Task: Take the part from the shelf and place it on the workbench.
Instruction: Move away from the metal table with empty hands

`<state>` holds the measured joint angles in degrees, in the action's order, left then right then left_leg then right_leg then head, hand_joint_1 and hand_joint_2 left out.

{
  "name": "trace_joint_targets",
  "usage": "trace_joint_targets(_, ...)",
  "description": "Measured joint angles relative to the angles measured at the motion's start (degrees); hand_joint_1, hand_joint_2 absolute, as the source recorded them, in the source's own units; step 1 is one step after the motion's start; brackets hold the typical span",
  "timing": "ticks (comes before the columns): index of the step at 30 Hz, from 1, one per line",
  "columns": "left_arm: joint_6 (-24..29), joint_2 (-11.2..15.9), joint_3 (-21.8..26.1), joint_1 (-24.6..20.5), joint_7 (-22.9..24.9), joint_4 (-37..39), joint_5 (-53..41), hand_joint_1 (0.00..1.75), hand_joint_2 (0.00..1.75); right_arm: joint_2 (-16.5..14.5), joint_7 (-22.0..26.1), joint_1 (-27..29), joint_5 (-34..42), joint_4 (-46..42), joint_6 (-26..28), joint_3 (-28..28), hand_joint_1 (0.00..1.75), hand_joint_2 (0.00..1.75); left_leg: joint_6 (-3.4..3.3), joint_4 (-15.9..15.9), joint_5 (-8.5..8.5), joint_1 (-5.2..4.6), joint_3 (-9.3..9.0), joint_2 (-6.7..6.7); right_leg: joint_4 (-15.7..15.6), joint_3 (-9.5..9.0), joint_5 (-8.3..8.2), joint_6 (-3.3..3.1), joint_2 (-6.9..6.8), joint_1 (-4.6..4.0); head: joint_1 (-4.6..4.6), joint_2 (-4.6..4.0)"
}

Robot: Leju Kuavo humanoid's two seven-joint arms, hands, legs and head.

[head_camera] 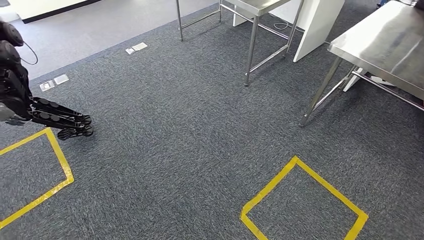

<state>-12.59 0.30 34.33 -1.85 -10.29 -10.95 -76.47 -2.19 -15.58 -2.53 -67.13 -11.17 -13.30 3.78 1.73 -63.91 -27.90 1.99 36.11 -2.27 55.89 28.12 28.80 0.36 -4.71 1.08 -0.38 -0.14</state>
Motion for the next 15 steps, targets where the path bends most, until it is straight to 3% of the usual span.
trace_joint_targets(1,0.0,0.0,-0.1,-0.1,0.0,0.0,-0.1,0.0,1.75,0.0,0.0,0.0,0.0,0.0,0.1,0.0,0.0,0.0,-0.11,3.2,1.03,0.03,-1.85,-0.92,0.2,-0.04,0.34,0.45,-0.49,-0.16,0.04,-0.01)
trace_joint_targets(3,0.1,0.0,-0.2,-0.2,0.0,0.0,-0.2,0.0,1.75,0.0,0.0,-0.1,0.1,0.0,0.3,0.0,0.0,0.0,-0.87,5.6,1.36,-0.34,-3.17,-1.55,0.3,-0.34,0.85,1.31,-1.38,-0.53,0.33,-0.01)
trace_joint_targets(5,0.5,0.1,-0.3,-0.1,0.2,0.0,-0.6,0.0,1.75,-0.1,0.0,-0.2,0.3,0.0,0.6,0.0,0.0,0.0,-2.06,5.7,1.54,-0.75,-3.05,-0.19,0.2,-0.83,1.06,2.09,-2.07,-0.29,0.57,-0.01)
trace_joint_targets(7,0.9,0.1,-0.5,0.0,0.4,0.0,-1.0,0.0,1.75,-0.1,0.0,-0.2,0.6,0.0,0.9,-0.1,0.0,0.0,-3.13,6.0,2.07,-0.77,-2.94,0.96,2.2,-0.22,2.51,2.41,-0.06,0.03,0.6,-0.01)
trace_joint_targets(9,1.0,0.1,-1.0,-0.1,0.3,0.0,-1.4,0.0,1.75,-0.2,0.0,-0.1,0.9,0.1,1.1,-0.3,0.0,0.0,-3.82,6.1,2.43,-0.85,-2.72,2.22,8.9,2.98,5.77,2.02,3.14,0.19,0.73,0.0)
trace_joint_targets(11,0.8,0.1,-1.5,-0.2,0.1,0.0,-1.7,0.0,1.75,-0.2,-0.2,0.1,1.2,0.2,1.2,-0.8,0.0,0.0,-4.11,6.1,2.55,-1.16,-2.48,3.83,16.2,6.81,8.13,1.91,4.29,0.06,0.74,0.0)
trace_joint_targets(12,0.7,0.1,-1.6,-0.1,0.0,0.0,-1.9,0.0,1.75,-0.1,-0.2,0.2,1.2,0.3,1.2,-1.0,0.0,0.0,-4.16,6.1,2.57,-1.29,-2.44,4.69,17.4,7.67,8.05,2.1,4.47,-0.02,0.75,0.0)
trace_joint_targets(13,0.6,0.1,-1.8,-0.1,-0.1,0.0,-2.0,0.0,1.75,-0.1,-0.3,0.2,1.3,0.3,1.2,-1.2,0.0,0.0,-4.18,6.1,2.59,-1.37,-2.45,5.54,16.2,7.35,6.97,2.43,4.63,-0.09,0.74,-0.01)
trace_joint_targets(15,0.6,0.0,-2.1,-0.1,-0.1,0.0,-2.2,0.0,1.75,0.1,-0.3,0.3,1.3,0.3,1.2,-1.4,0.0,0.0,-4.1,6.1,2.66,-1.41,-2.51,7.08,8.6,4.25,3.31,2.96,6.19,-0.07,0.74,-0.01)
